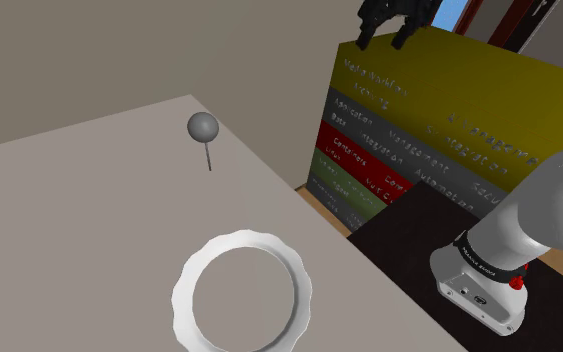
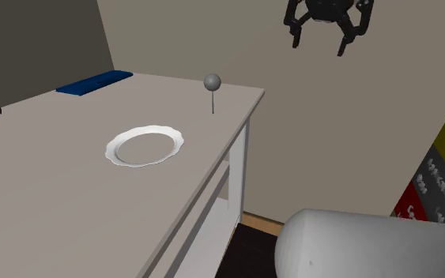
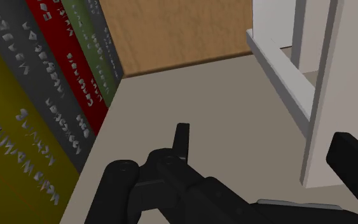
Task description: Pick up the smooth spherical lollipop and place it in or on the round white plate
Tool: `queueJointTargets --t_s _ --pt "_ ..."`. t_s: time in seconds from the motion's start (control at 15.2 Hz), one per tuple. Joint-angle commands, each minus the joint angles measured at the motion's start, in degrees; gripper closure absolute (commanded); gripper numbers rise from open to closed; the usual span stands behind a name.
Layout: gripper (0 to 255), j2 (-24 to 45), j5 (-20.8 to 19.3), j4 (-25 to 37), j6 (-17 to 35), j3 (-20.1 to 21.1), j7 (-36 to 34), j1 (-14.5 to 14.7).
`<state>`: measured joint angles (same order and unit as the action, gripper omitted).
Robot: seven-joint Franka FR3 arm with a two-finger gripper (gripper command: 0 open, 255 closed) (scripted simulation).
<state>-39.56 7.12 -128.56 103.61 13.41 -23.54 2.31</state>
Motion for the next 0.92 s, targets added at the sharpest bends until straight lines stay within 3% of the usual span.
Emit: queueJointTargets --t_s 0.0,0.46,0.86 --pt "0 2.60 -0.26 1.74 0.89 3.54 -3.79 -0.15" --pt "0 14.07 -4.39 9.90 3.01 15.76 -17.02 -2.12" --pt "0 28.21 -13.86 20.39 2.09 27.16 -30.79 -4.47"
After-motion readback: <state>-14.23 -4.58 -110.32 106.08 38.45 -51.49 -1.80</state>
